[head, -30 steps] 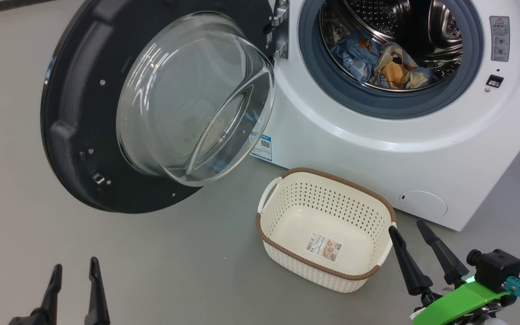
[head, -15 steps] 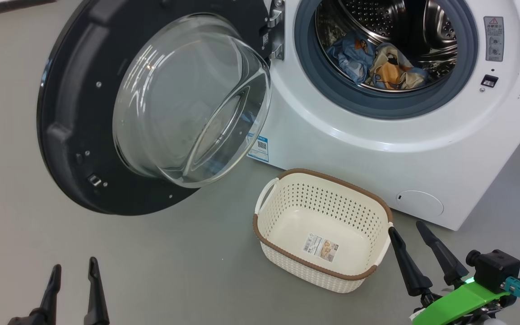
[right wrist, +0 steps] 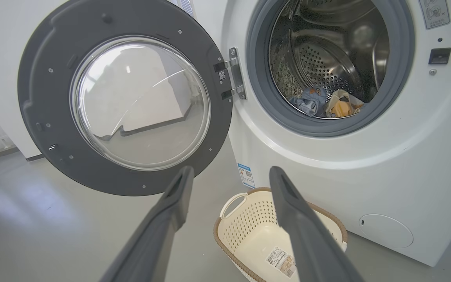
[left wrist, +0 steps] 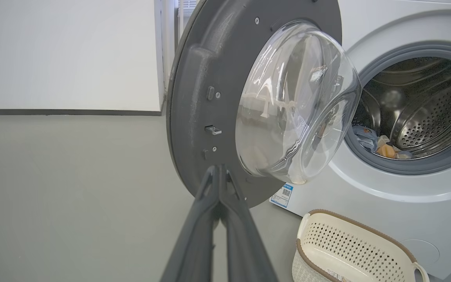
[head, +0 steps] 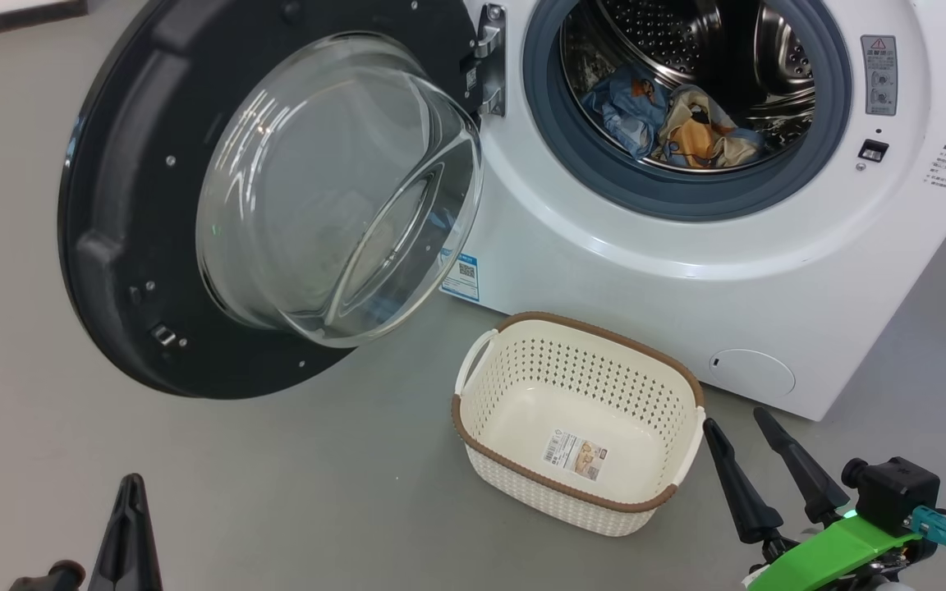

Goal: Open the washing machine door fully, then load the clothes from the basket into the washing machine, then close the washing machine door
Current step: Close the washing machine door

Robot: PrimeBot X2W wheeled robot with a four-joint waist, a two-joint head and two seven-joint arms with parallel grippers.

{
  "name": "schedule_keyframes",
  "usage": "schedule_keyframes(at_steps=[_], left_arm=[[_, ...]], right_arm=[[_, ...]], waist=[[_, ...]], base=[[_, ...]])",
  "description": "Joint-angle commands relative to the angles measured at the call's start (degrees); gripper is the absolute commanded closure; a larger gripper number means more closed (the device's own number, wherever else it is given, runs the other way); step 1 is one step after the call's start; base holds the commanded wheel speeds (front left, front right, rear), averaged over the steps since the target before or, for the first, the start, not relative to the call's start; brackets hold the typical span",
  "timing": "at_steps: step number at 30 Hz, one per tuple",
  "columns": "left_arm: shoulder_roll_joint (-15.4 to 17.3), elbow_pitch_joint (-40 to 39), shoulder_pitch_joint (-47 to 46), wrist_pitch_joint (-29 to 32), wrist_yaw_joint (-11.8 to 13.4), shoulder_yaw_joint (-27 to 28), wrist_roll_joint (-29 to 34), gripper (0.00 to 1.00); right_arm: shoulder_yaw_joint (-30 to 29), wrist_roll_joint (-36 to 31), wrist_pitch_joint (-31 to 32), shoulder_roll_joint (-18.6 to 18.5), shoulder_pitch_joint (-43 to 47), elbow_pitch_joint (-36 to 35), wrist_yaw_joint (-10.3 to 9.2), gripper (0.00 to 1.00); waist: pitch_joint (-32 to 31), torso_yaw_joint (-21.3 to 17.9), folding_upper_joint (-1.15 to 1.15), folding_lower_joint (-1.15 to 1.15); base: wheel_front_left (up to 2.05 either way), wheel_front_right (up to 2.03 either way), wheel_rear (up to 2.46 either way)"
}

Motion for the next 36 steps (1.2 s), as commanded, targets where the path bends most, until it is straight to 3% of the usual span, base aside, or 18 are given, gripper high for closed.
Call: schedule_keyframes(at_steps=[1,8,14,21,30,36], left_arm=[[1.3,-1.5,-1.1,-0.3,-0.4,1.8,0.1,1.00],[3.2,-4.4,-3.8,0.9,-1.6,1.7,-1.1,1.00],[8.0,-10.1,-8.7,5.3,-2.4,3.0,-1.9,1.00],[11.5,-15.6,-18.1,12.9,-3.5,6.6,-11.0,1.00],[15.1,-2.8,-36.1,26.3,-3.2,14.5,-31.5,1.00],[17.4,7.2,-42.8,31.7,-1.2,17.8,-37.9,1.00]], right_arm=[[1.3,-0.8,-0.3,-0.4,-0.5,-1.2,0.09,0.00],[1.4,-1.2,-0.3,-0.7,-0.6,-1.0,0.09,0.00],[1.8,-1.4,-0.3,-0.7,-0.9,-0.8,0.09,0.00],[1.4,-1.4,-0.3,-1.0,-1.1,-0.9,0.09,0.00],[1.2,-1.4,-0.3,-1.2,-1.8,-1.1,0.09,0.00],[1.5,-1.3,-0.3,-1.5,-2.4,-1.0,0.09,0.00]], waist=[[0.0,0.0,0.00,0.00],[0.1,-0.2,0.00,0.00],[0.2,-0.8,0.00,0.00],[0.7,-1.5,0.00,0.00],[2.0,-3.2,0.00,0.00],[2.7,-4.8,0.00,0.00]], base=[[0.00,0.00,0.00],[0.00,0.00,0.00],[0.00,0.00,0.00],[0.00,0.00,0.00],[0.00,0.00,0.00],[0.00,0.00,0.00]])
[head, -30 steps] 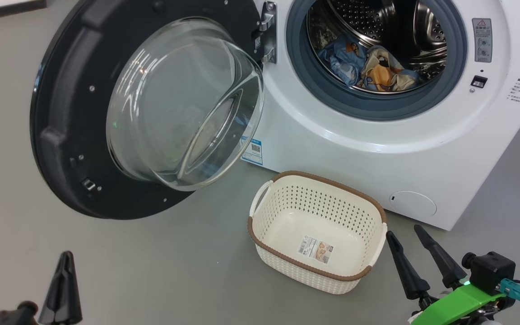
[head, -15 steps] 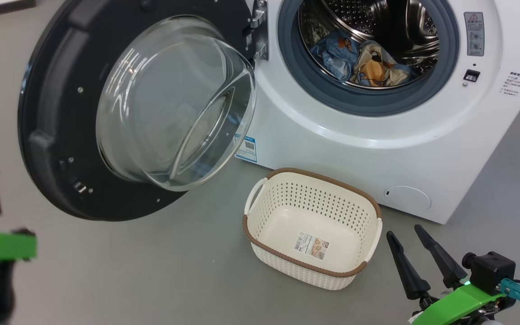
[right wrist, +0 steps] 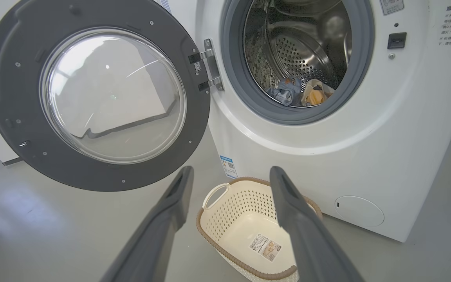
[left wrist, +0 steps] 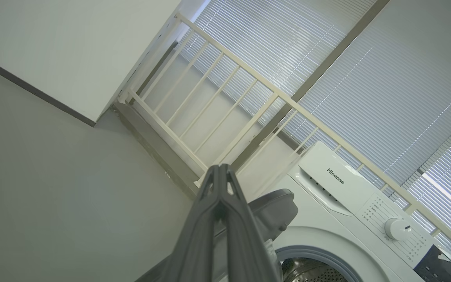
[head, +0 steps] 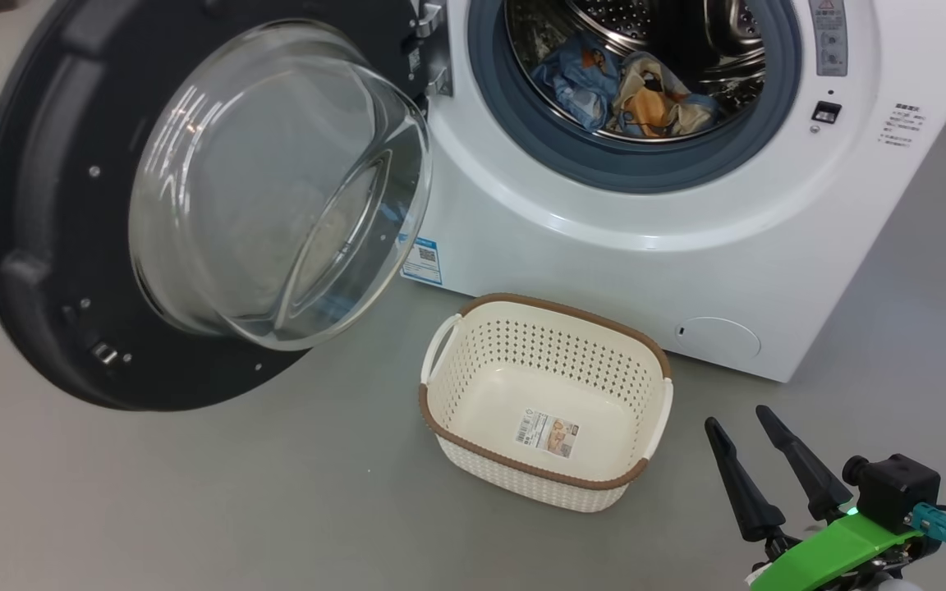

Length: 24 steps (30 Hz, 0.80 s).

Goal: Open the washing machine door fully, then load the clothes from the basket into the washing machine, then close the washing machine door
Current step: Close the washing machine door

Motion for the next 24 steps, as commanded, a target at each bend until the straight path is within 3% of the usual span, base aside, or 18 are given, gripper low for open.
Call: schedule_keyframes(at_steps=[1,12,24], left_arm=[[3.8,0.5,-3.0,1.1,0.9,1.9,-1.0,1.00],[8.1,19.9,-9.3,6.2,5.1,8.1,-7.9,1.00],[11.6,31.2,-11.5,5.1,4.1,11.3,-10.2,1.00]], right_arm=[[1.4,-0.3,-0.3,-1.0,-2.3,-1.3,0.09,0.00],[1.6,-0.3,-0.3,-1.8,-3.7,-1.4,0.09,0.00],[1.8,-0.4,-0.3,-2.3,-4.7,-1.6,0.09,0.00]], waist=[[0.6,-0.9,0.00,0.00],[2.3,-4.8,0.00,0.00],[4.0,-7.7,0.00,0.00]], base=[[0.00,0.00,0.00],[0.00,0.00,0.00],[0.00,0.00,0.00]])
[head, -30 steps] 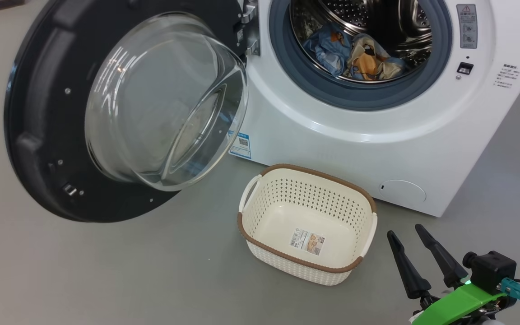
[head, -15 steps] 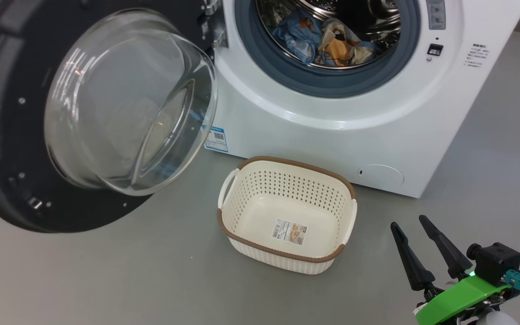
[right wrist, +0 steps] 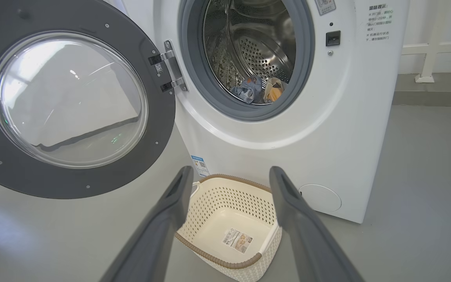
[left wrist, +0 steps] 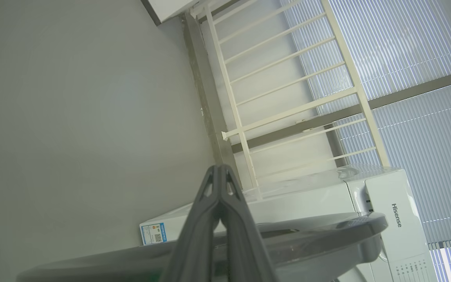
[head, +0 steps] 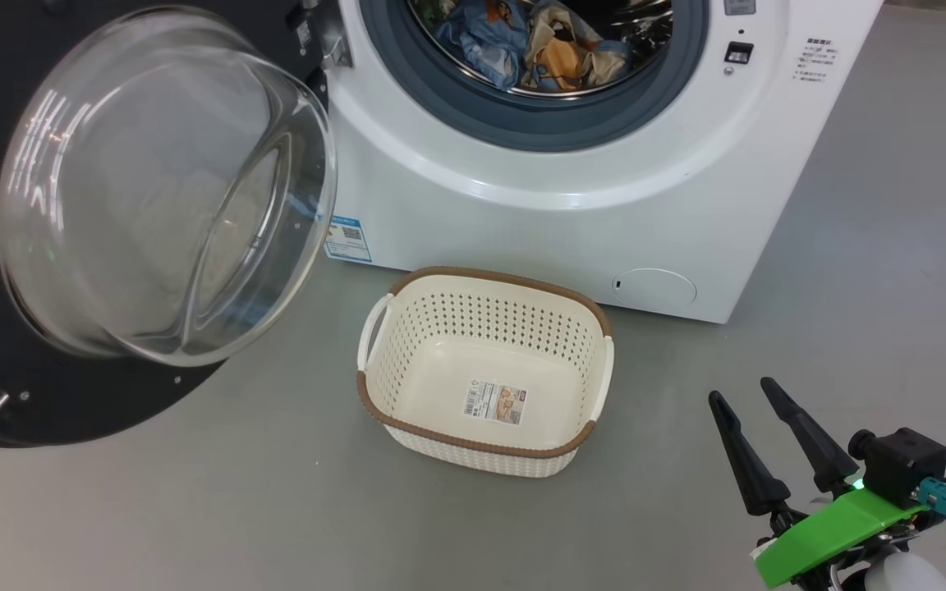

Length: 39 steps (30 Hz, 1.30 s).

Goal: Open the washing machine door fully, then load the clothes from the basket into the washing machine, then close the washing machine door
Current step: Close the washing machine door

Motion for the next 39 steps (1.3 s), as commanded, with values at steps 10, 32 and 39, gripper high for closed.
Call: schedule_keyframes(at_steps=[10,32,39], left_arm=[[5.3,3.4,-3.2,2.3,-2.3,0.3,-1.3,1.00],[4.4,5.2,-3.0,10.7,-4.1,-2.9,-1.8,1.00],[3.6,3.1,-1.1,14.8,-5.0,-4.9,-1.5,1.00]], right_arm=[[1.1,-0.3,-0.3,-0.7,-2.3,-1.5,0.09,0.00],[1.9,0.3,-0.3,-0.7,-2.5,-0.3,0.09,0.00],[2.3,0.6,-0.3,-0.6,-2.0,0.3,0.09,0.00]], waist=[[1.1,-1.3,0.00,0.00],[-0.1,-1.7,0.00,0.00],[-1.5,-1.7,0.00,0.00]], base=[[0.00,0.00,0.00],[0.00,0.00,0.00],[0.00,0.00,0.00]])
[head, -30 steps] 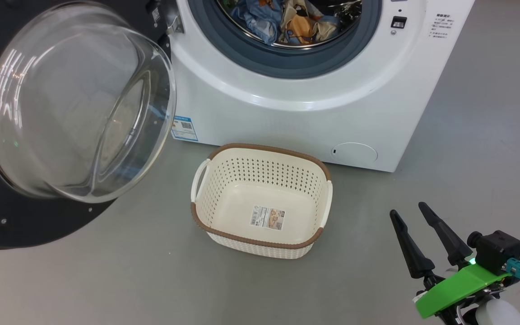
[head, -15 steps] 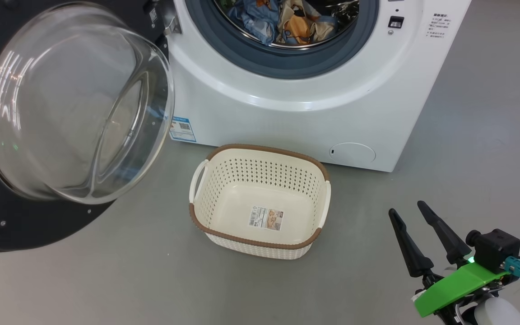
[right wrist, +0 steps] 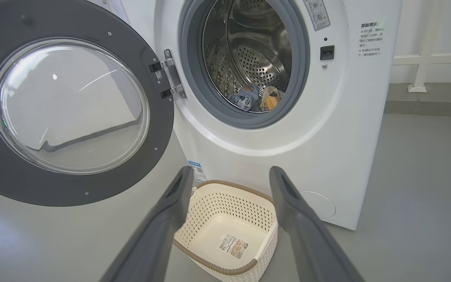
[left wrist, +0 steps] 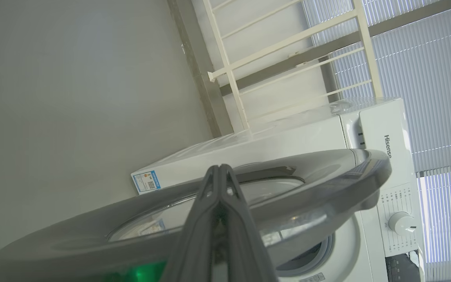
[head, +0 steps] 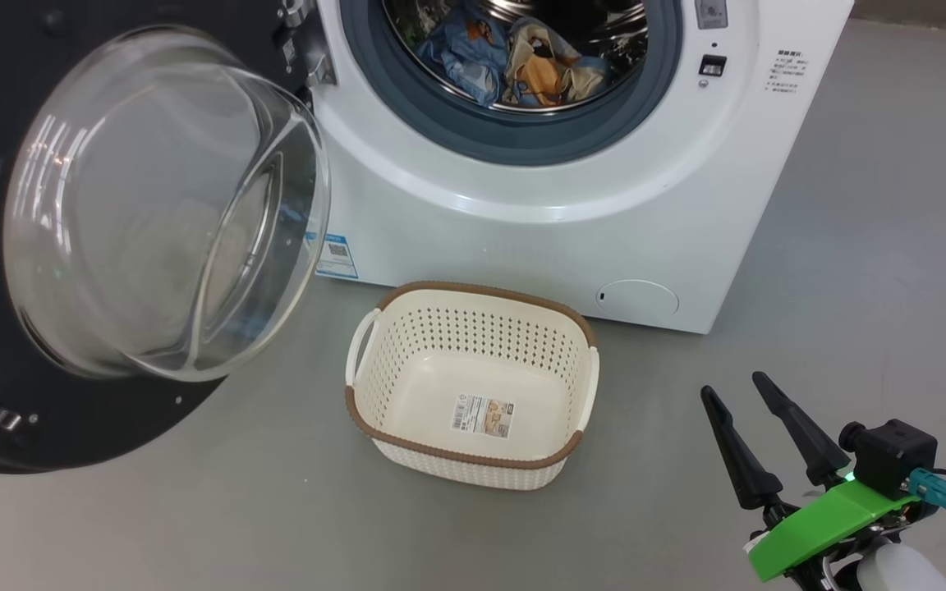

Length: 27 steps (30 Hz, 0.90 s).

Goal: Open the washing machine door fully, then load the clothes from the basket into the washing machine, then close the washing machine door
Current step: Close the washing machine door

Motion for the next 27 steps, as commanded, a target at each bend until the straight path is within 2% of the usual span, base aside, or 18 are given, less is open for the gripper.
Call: schedule_keyframes(at_steps=[1,11,20,27], left_arm=[[2.0,-2.4,1.3,2.1,-1.2,-0.4,0.1,1.00],[-1.4,-9.9,6.5,9.5,-2.0,-2.8,-1.0,1.00],[-5.6,-20.7,11.0,16.5,0.8,-5.1,-2.5,1.00],[-9.2,-30.7,14.5,21.3,3.9,-7.0,-4.0,1.00]], right_arm=[[1.3,0.6,-0.3,-0.4,-0.2,-0.9,0.09,0.00],[1.5,0.9,-0.3,0.3,1.2,-0.2,0.09,0.00],[1.8,1.0,-0.3,0.6,1.7,-0.2,0.09,0.00],[1.6,1.1,-0.3,0.8,1.8,-0.3,0.09,0.00]], waist=[[-0.6,0.0,0.00,0.00],[-2.8,0.3,0.00,0.00],[-3.8,0.4,0.00,0.00],[-3.7,0.0,0.00,0.00]], base=[[0.00,0.00,0.00],[0.00,0.00,0.00],[0.00,0.00,0.00],[0.00,0.00,0.00]])
